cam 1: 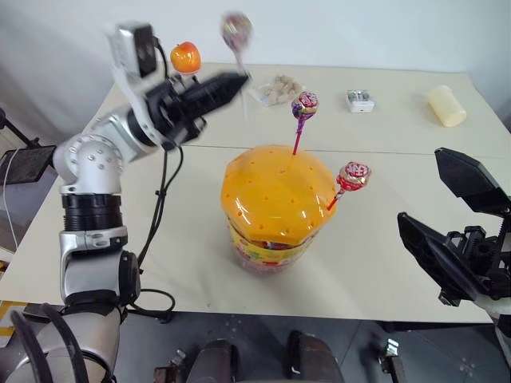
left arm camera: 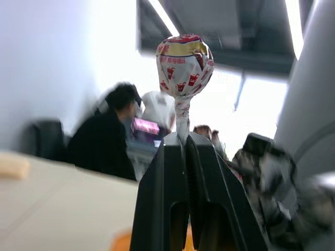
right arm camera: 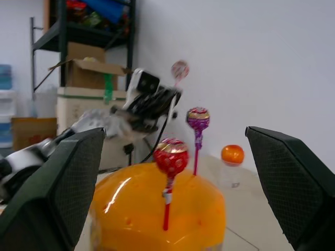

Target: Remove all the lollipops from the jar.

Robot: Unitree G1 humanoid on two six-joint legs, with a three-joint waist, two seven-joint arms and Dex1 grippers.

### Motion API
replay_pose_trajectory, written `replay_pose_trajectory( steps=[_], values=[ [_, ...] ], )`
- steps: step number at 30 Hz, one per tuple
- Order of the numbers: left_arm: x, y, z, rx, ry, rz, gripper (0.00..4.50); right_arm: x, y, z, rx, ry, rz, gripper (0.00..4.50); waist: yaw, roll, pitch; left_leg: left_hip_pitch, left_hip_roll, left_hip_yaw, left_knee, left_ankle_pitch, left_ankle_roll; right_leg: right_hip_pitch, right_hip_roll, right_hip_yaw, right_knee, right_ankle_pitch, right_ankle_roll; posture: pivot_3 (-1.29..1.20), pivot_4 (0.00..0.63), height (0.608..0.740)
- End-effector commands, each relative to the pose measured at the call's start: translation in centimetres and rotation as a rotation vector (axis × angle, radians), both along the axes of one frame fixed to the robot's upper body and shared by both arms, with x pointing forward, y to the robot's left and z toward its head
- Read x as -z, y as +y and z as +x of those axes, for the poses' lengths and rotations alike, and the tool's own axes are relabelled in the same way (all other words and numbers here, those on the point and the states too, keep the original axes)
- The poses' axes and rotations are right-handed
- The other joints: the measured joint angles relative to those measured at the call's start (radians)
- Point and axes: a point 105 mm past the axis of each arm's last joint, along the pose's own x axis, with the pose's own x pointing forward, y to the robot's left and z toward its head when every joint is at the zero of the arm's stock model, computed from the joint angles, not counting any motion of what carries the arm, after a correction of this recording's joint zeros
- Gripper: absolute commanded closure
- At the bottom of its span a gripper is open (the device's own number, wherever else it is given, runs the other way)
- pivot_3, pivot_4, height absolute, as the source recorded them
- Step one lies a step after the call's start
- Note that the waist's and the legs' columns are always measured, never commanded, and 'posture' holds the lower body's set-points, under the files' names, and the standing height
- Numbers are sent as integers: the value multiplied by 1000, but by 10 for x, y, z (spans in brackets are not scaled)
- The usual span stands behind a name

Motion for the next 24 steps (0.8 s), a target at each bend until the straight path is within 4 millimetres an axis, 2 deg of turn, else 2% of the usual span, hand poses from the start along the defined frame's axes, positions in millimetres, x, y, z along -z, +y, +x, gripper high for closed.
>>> replay_pose_trajectory(
  steps=[1, 3, 5, 6, 7, 9, 12, 14, 18, 21, 24],
  values=[
    [4, 40, 11, -237, 26, 75, 4471, 7, -1, -2, -68, -2, -167, 0, -2, 0, 0, 0, 0, 0, 0, 0, 0, 0, 0, 0, 0, 0, 0, 0, 150, 740],
    [35, 64, 21, -400, 136, 253, 4471, 13, 0, -4, -120, 2, -242, 0, -10, 0, 0, 2, 0, 2, -2, 0, 0, 0, 0, 1, 0, 0, 0, 0, 150, 740],
    [70, 87, 22, -497, 289, 427, 4471, 13, 2, -6, -167, -2, -268, 0, -10, 0, 0, 3, 0, 2, -4, 0, 0, 0, 0, 0, 0, 0, 0, 0, 150, 740],
    [91, 103, 21, -559, 398, 520, 4471, 13, 4, -7, -193, -3, -270, 0, -8, -1, 0, 3, 0, 1, -4, 0, 0, 0, 0, 0, 1, 0, 0, 0, 150, 740],
    [116, 127, 16, -661, 505, 609, 4471, 15, 7, -9, -230, 3, -283, 0, -5, -1, 0, 2, 0, 1, -3, 0, 0, 0, 0, 0, 0, 0, 0, 0, 150, 740],
    [156, 168, -12, -786, 674, 774, 4471, 29, 12, -11, -290, 30, -348, 0, -8, -1, 0, 2, 0, 1, -3, -1, 0, -1, 0, 1, 0, 0, 0, 0, 150, 740],
    [190, 191, -47, -841, 772, 940, 4471, 48, 9, -6, -295, 76, -419, 0, -6, -5, 1, 1, 6, 0, -1, -7, -1, -2, 4, 1, 0, 0, 0, 0, 150, 740],
    [202, 191, -62, -826, 787, 986, 4471, 54, 3, 1, -263, 96, -439, 0, 7, -7, 1, -1, 8, 0, 4, -10, -1, -3, 6, 2, 0, 0, 0, 0, 150, 740],
    [205, 184, -62, -853, 735, 951, 4471, 58, -8, 12, -202, 135, -436, 0, 32, -7, 1, -2, 10, -1, 7, -10, -1, -1, 6, 5, -2, 0, -1, 0, 150, 740],
    [207, 185, -59, -893, 663, 950, 3837, 57, -15, 18, -163, 156, -417, 0, 25, -6, 1, 2, 9, -1, 5, -10, -2, 0, 8, 9, -2, 0, -1, 0, 150, 740],
    [204, 185, -56, -897, 565, 948, 2994, 51, -21, 20, -129, 167, -362, 0, 14, -6, 1, 2, 12, 2, 5, -11, -4, -3, 11, 10, 0, 0, -1, 0, 150, 740]
  ],
)
